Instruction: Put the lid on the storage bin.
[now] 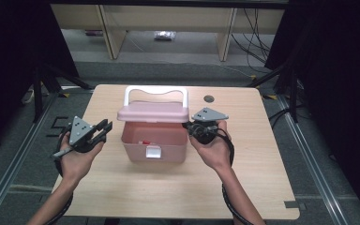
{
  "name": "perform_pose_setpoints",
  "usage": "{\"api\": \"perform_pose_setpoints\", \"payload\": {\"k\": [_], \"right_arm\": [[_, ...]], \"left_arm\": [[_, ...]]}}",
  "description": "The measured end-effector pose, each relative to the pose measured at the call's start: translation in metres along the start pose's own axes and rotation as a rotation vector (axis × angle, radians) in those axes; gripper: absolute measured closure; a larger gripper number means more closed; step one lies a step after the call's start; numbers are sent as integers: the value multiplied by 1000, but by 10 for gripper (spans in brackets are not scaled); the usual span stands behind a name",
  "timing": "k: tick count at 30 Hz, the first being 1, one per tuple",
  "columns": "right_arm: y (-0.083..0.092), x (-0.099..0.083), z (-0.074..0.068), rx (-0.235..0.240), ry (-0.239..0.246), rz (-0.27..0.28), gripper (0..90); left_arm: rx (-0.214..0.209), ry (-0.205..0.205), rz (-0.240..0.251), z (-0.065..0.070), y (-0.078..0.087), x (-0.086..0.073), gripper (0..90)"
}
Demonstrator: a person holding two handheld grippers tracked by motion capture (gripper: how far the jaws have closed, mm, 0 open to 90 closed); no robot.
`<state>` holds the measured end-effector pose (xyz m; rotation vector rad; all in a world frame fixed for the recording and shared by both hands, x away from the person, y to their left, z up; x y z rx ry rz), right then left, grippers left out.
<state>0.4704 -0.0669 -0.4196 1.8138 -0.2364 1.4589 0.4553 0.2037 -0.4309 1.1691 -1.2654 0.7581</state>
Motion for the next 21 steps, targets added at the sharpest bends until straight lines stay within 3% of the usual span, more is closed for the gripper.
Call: {"api": "perform_pose_setpoints", "payload": {"k": [8, 21], "right_arm": [[0, -16, -4, 16, -13, -40, 900], [9, -31, 8, -40, -15, -60, 900]], "left_arm": [[-19, 6, -10, 6, 1, -10, 764], [-17, 9, -20, 6, 2, -20, 765]]}}
Point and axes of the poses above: each handheld gripper's, and its own axes: y roughly backward along the jaws, x roughly out of its top, z roughly to its right, the point moved 9 cm from there along -y, roughly forward along the jaws, and after that the axes turned 7 degrees about x, right-handed, at the moved point
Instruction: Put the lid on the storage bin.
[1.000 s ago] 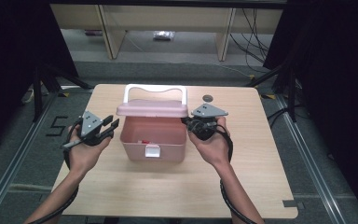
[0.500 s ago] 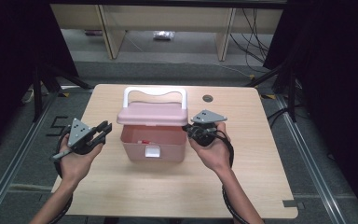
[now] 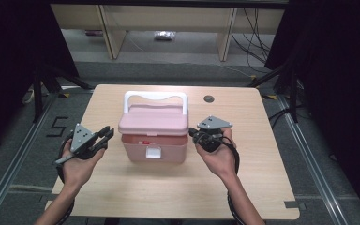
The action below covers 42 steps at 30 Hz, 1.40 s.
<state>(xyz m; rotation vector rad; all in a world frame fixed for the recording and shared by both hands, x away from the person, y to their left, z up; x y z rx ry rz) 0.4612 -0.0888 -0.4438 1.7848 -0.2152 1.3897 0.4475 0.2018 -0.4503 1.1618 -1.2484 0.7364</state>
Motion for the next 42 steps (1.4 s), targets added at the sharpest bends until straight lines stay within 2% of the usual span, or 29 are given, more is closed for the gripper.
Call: {"api": "perform_pose_setpoints", "payload": {"k": [3, 6, 7, 10, 11, 12, 14, 16, 19, 20, 21, 23, 24, 25, 27, 28, 29, 32, 33, 34, 36, 37, 38, 42], "right_arm": [[3, -3, 3, -15, -31, -4, 900], [4, -3, 5, -7, -16, 3, 900], [5, -4, 5, -10, -28, 1, 900], [8, -5, 10, -33, -13, -2, 900], [9, -7, 9, -30, -31, -7, 900], [9, -7, 12, -28, -9, -3, 900], [13, -12, 14, -32, -9, -19, 900], [17, -17, 17, -42, -20, -24, 900], [22, -25, 24, -52, -10, -24, 900], [23, -29, 23, -49, -43, -26, 899], [25, -31, 26, -58, -20, -33, 897], [28, -39, 28, -67, -51, -44, 896], [29, -43, 30, -69, -34, -53, 894], [29, -47, 30, -64, -41, -56, 892], [31, -55, 32, -74, -60, -70, 885], [32, -59, 33, -72, -47, -69, 882], [34, -63, 34, -82, -70, -71, 879], [37, -75, 40, -103, -56, -70, 862], [38, -80, 40, -111, -71, -76, 858], [39, -85, 43, -107, -55, -87, 854], [42, -94, 42, -114, -97, -89, 841], [42, -96, 45, -122, -79, -86, 837], [44, -100, 45, -123, -97, -90, 832], [50, -114, 49, -143, -104, -78, 816]], "left_arm": [[7, 11, -2, -3, 1, -2, 765], [10, 21, 3, -4, 1, -2, 766], [6, 25, 13, -4, 1, -2, 766], [13, 37, 9, -6, 3, -4, 763], [13, 40, 15, -7, 3, -5, 757], [11, 44, 25, -7, 3, -5, 749], [9, 44, 31, -9, 4, -7, 734], [-10, 38, 48, -7, 5, -9, 705], [0, 33, 56, -9, 7, -13, 680], [3, 34, 57, -10, 8, -15, 670], [6, 33, 62, -10, 9, -18, 660], [14, 43, 71, -10, 11, -23, 643], [17, 39, 68, -11, 12, -26, 637], [26, 33, 75, -12, 12, -29, 631], [37, 27, 69, -13, 14, -35, 621], [37, 28, 57, -14, 15, -39, 616], [37, 28, 49, -14, 15, -44, 610], [43, 11, 28, -15, 15, -55, 595], [41, 15, 31, -14, 15, -58, 591], [39, 21, 29, -14, 16, -62, 588], [46, 24, 15, -15, 16, -69, 581], [48, 21, 8, -15, 17, -72, 578], [50, 24, 10, -16, 17, -76, 575], [62, 51, -3, -18, 18, -87, 569]]}}
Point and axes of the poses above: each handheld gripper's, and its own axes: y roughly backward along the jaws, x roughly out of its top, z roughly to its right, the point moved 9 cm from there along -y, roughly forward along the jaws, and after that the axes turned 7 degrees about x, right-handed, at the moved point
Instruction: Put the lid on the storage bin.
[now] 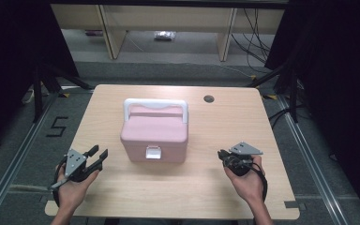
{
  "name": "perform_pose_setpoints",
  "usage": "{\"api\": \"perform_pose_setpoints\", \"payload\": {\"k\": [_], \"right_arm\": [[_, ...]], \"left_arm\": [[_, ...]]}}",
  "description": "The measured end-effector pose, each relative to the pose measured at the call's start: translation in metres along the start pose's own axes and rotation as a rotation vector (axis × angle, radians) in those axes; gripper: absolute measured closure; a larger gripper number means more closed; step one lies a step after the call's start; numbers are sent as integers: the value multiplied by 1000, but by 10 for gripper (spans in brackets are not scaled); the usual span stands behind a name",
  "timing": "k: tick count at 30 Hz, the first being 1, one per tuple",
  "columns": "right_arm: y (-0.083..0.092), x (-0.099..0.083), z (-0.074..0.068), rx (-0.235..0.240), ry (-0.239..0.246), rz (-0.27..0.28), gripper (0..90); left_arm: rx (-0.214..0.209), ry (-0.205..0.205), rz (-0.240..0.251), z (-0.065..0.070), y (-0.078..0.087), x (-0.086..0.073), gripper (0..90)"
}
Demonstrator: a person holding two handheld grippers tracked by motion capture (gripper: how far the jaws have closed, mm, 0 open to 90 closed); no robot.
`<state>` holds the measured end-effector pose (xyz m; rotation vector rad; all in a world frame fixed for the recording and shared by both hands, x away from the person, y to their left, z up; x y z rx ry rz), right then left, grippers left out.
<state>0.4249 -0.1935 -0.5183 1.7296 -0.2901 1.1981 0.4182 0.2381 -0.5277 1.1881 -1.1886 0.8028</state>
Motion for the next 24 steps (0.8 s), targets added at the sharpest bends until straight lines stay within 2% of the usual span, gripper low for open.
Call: {"api": "perform_pose_setpoints", "payload": {"k": [3, 4, 6, 7, 9, 10, 11, 12, 14, 15, 16, 17, 18, 19, 20, 22, 23, 24], "right_arm": [[2, -10, 4, -18, -10, 4, 805], [2, -12, 5, -19, -21, 11, 801], [2, -18, 7, -24, -37, 15, 793], [2, -20, 8, -23, -32, 21, 790], [2, -25, 7, -25, -62, 23, 777], [2, -27, 6, 1, -62, 19, 770], [2, -29, 8, -13, -60, 28, 763], [2, -30, 9, -9, -61, 27, 758], [2, -33, 7, -9, -84, 31, 747], [2, -34, 9, -29, -79, 31, 742], [1, -35, 11, -21, -57, 28, 735], [0, -36, 6, -29, -113, 38, 727], [1, -36, 7, -29, -97, 35, 721], [-1, -37, 5, -30, -125, 38, 715], [-1, -37, 7, -32, -99, 38, 703], [0, -36, 6, -15, -82, 31, 688], [1, -36, 8, -30, -70, 39, 684], [-2, -35, 6, -24, -95, 58, 679]], "left_arm": [[10, 2, -11, -2, 0, -7, 562], [7, 29, -14, -1, 0, -9, 559], [20, 15, -21, -3, 1, -12, 554], [16, 17, -7, -3, 0, -12, 552], [19, 16, -13, -3, 0, -14, 549], [20, 13, -13, -3, 0, -14, 549], [19, 18, -5, -3, 0, -15, 548], [23, 19, -17, -3, 1, -16, 546], [20, 23, -14, -3, 1, -17, 540], [20, 24, -15, -2, 1, -18, 539], [20, 25, -15, -2, 2, -18, 539], [21, 22, -18, -2, 2, -19, 538], [20, 24, -17, -1, 2, -19, 537], [19, 19, -17, -1, 3, -18, 537], [20, 18, -17, -1, 3, -19, 535], [14, 19, -6, 1, 3, -18, 534], [16, 24, -11, 1, 3, -18, 535], [14, 24, -9, 2, 3, -18, 535]]}}
Point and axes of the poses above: each handheld gripper's, and its own axes: y roughly backward along the jaws, x roughly out of its top, z roughly to its right, the point moved 9 cm from there along -y, roughly forward along the jaws, and after that the axes turned 7 degrees about x, right-handed, at the moved point
